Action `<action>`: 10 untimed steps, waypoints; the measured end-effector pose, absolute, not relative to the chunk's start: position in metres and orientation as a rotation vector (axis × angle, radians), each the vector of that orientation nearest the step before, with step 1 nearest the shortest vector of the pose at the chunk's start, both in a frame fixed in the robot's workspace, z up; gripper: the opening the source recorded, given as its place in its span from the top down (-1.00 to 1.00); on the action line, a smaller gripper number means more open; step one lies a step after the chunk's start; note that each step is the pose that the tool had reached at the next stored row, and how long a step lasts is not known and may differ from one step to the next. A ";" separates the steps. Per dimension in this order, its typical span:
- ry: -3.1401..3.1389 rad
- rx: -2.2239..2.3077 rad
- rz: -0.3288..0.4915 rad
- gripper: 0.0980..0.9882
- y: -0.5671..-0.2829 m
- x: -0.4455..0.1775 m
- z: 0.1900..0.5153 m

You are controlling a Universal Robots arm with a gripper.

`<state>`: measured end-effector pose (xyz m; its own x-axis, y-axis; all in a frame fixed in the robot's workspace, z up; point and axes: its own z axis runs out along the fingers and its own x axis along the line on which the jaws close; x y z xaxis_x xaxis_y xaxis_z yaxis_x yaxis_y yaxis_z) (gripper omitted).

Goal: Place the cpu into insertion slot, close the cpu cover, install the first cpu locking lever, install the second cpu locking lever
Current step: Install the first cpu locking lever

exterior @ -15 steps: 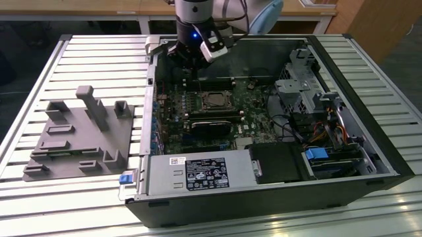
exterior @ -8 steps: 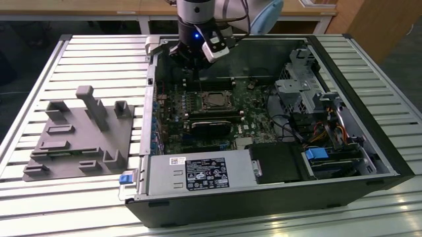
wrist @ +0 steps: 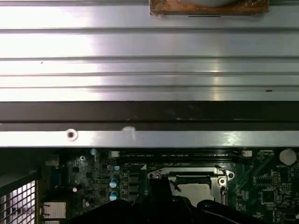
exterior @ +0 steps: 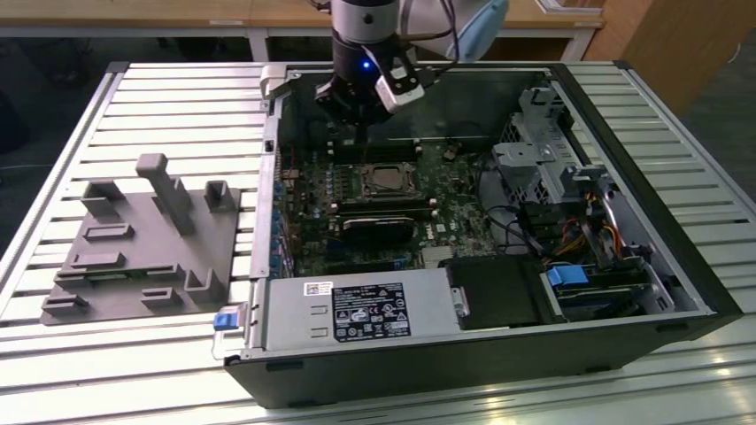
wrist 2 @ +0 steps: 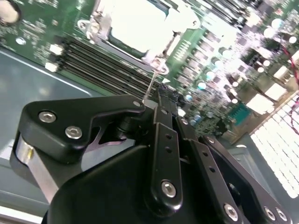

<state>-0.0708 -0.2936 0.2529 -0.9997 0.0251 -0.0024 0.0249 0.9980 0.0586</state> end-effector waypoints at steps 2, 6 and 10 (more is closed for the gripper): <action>3.137 0.039 0.092 0.95 -0.294 -0.063 0.253; 3.137 0.039 0.095 0.95 -0.294 -0.051 0.252; 3.134 0.039 0.141 0.95 -0.293 -0.050 0.250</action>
<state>-0.0503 -0.2935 0.2499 -0.9997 0.0249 -0.0032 0.0245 0.9957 0.0896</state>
